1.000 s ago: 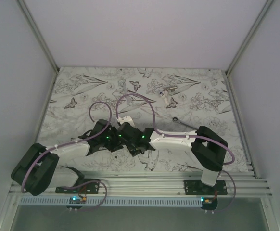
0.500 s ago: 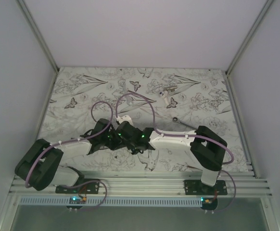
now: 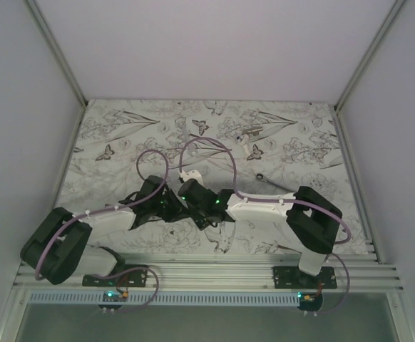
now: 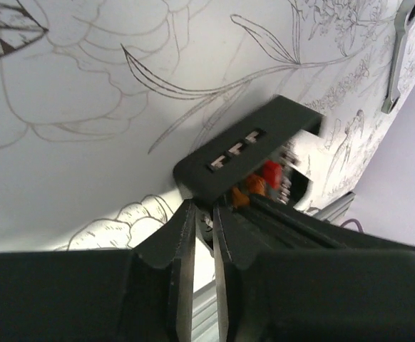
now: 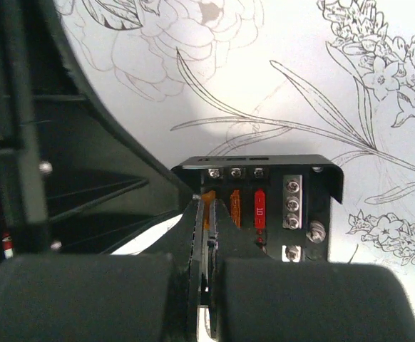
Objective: Snap on the fuse box
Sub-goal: Install the fuse at the fuse box base.
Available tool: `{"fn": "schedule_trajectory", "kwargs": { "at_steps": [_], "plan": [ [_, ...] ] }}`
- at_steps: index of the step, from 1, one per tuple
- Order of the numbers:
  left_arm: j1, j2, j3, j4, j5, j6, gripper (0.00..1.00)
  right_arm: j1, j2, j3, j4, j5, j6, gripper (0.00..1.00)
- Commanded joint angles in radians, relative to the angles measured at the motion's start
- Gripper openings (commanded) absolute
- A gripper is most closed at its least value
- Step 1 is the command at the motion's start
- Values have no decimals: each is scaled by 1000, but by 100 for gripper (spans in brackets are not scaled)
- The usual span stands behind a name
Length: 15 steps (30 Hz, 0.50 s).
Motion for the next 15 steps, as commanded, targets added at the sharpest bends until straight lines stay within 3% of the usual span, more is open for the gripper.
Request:
{"fn": "schedule_trajectory", "kwargs": {
  "at_steps": [1, 15],
  "plan": [
    [0, -82, -10, -98, -7, 16, 17, -33, 49, -93, -200, -4, 11, 0],
    [34, -234, 27, -348, -148, 129, 36, -67, 141, -70, -285, -26, 5, 0]
  ]
}}
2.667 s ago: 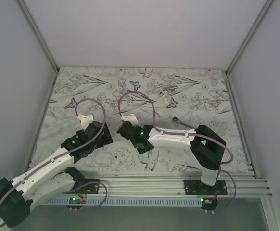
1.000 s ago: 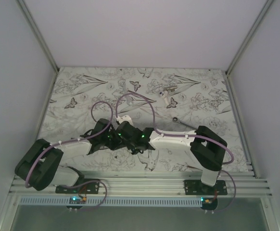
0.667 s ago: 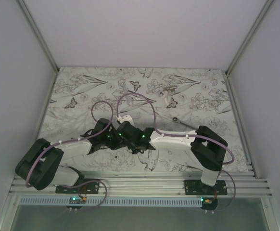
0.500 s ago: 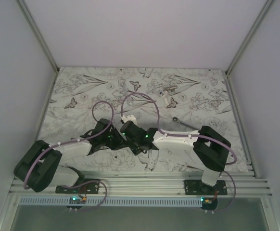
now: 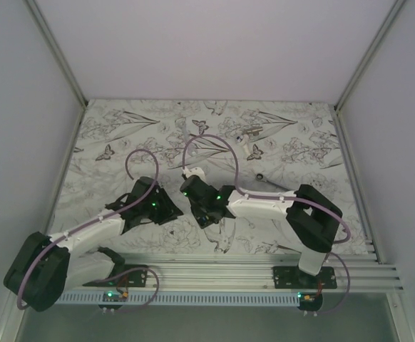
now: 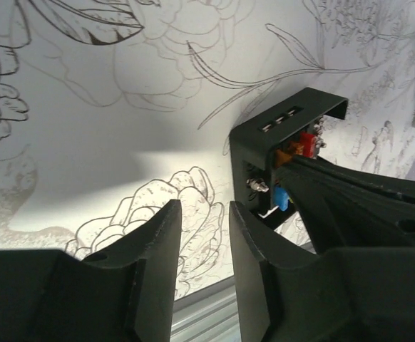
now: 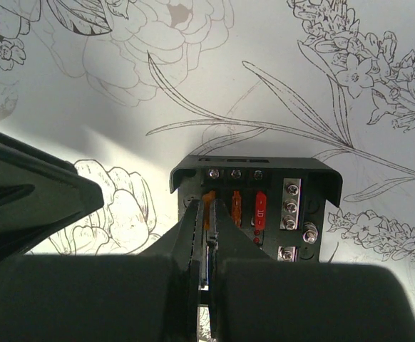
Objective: Snap on the fuse box
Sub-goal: Install the fuse at the fuse box base.
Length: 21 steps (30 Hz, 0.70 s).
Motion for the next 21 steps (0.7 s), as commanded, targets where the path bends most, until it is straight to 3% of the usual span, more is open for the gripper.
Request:
{"fn": "schedule_trajectory", "kwargs": {
  "at_steps": [1, 13, 16, 21],
  "plan": [
    [10, -13, 28, -100, -54, 52, 37, -32, 148, -61, -273, -12, 2, 0],
    [11, 0, 49, -124, -56, 83, 47, -104, 81, -136, -281, -72, -4, 1],
    [10, 11, 55, -123, -47, 88, 48, -112, 89, -144, -278, -73, -5, 9],
    [10, 30, 64, -122, -38, 92, 49, -107, 68, -126, -272, -63, -2, 14]
  ]
}}
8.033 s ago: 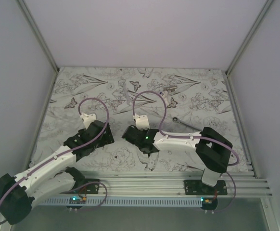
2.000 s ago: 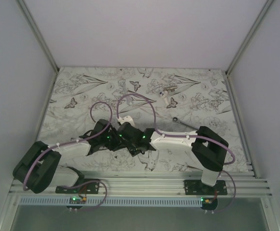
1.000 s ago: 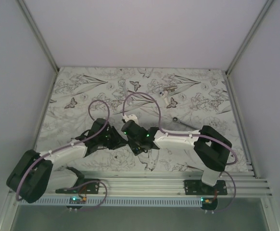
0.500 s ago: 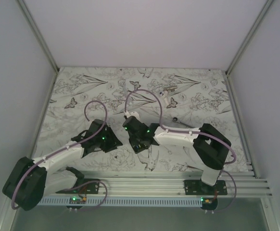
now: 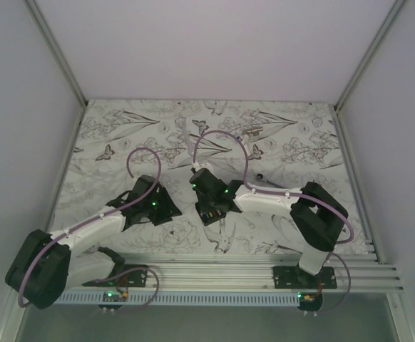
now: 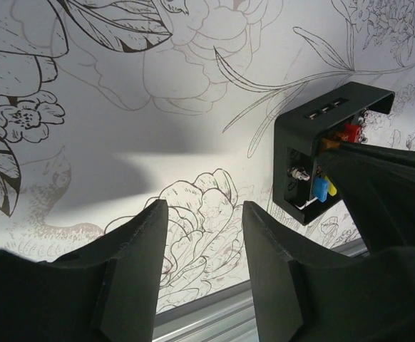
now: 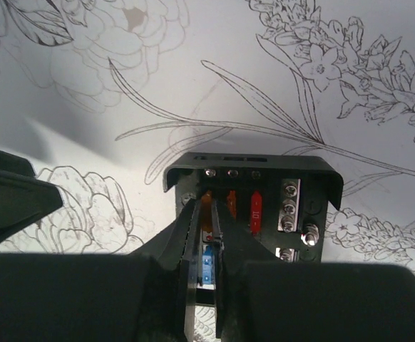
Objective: Snap on the fuse box
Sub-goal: Install the fuse at the fuse box base.
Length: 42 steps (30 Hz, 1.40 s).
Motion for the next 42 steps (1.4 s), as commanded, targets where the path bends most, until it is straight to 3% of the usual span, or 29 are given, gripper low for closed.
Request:
{"fn": "schedule_trajectory", "kwargs": {
  "at_steps": [1, 7, 17, 42],
  "plan": [
    [5, 20, 27, -25, 11, 20, 49, -10, 78, -87, -276, 40, -30, 16],
    [5, 24, 30, -26, 13, 24, 50, 9, 6, -33, -264, 81, -42, 17],
    [4, 30, 34, -26, 22, 27, 53, 44, -23, 54, -288, 137, -60, 31],
    [-5, 66, 46, -16, 31, 31, 54, 62, -84, 41, -275, 234, -37, 36]
  ]
}}
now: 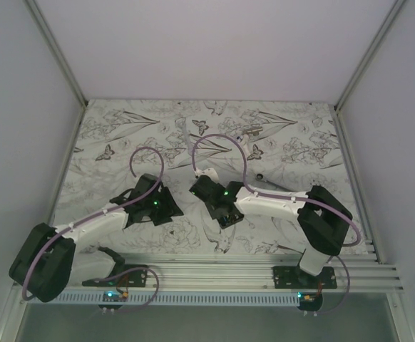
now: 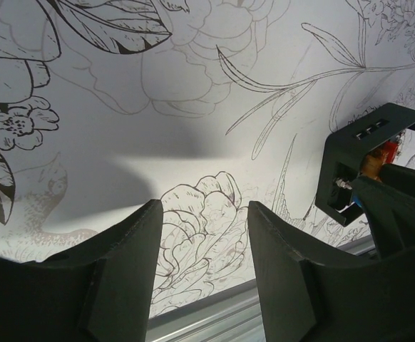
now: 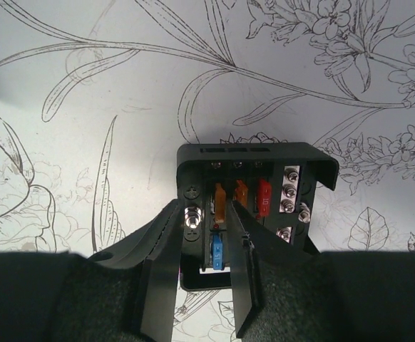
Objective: Snap on the fuse box
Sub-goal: Install the fuse at the fuse box base.
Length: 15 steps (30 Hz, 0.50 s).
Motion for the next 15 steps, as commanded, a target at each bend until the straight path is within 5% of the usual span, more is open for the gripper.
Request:
{"fn": "schedule_trajectory", "kwargs": {
  "at_steps": [1, 15],
  "plan": [
    [-5, 17, 24, -11, 17, 15, 54, 14, -37, 8, -7, 56, 14, 36],
    [-13, 29, 33, -8, 23, 18, 54, 13, -28, -15, -4, 86, 25, 13]
  ]
}}
